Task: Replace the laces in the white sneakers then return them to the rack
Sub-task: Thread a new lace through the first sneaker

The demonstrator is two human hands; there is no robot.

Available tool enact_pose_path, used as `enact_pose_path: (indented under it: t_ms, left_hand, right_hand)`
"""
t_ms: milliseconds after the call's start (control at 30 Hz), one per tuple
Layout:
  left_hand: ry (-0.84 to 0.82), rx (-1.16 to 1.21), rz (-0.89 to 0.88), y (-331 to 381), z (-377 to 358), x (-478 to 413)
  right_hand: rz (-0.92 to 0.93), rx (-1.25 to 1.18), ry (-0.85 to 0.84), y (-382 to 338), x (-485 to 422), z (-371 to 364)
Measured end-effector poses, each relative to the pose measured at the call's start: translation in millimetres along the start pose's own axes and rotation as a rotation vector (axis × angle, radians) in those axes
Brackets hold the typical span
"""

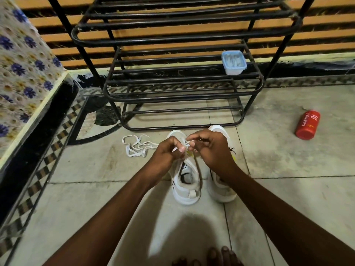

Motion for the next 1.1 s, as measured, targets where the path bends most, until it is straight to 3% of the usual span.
enact_pose_path:
  t_ms: [200, 400, 600, 800, 1100]
  left_hand:
    - [0.161, 0.022, -0.024, -6.7, 3.6, -1.6]
    - [0.247, -0.153, -0.123, -10.7, 6.8, -1.5]
    - [0.235, -0.104, -0.15, -14.4, 7.1, -2.2]
    - [0.205, -0.166, -0.193, -19.0, 9.1, -1.4]
    - [0.128, 0.022, -0.077, -18.2, 6.0, -3.4]
  right_hand:
    - [-0.065, 0.052, -0.072, 8.5, -2.6, 4.9]
    - [0.011, 0.139, -0.13, 2.0, -4.6, 3.4]
    - [0.159, 0.336, -0.103, -1.7, -4.0, 3.9]
    - [0.058, 0.432, -0.057, -8.0, 7.8, -3.9]
    - [0.018, 0.43, -0.011, -11.2, 10.6, -11.2]
Point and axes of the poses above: each hand's wrist, its own x-axis away from the middle knuckle, its own z-axis out of the back of the hand, y = z × x, the point moved 1 cm from there along -x, towards the middle knuckle, and after that the axes turned 3 degrees about -y, right-handed, at the moved point
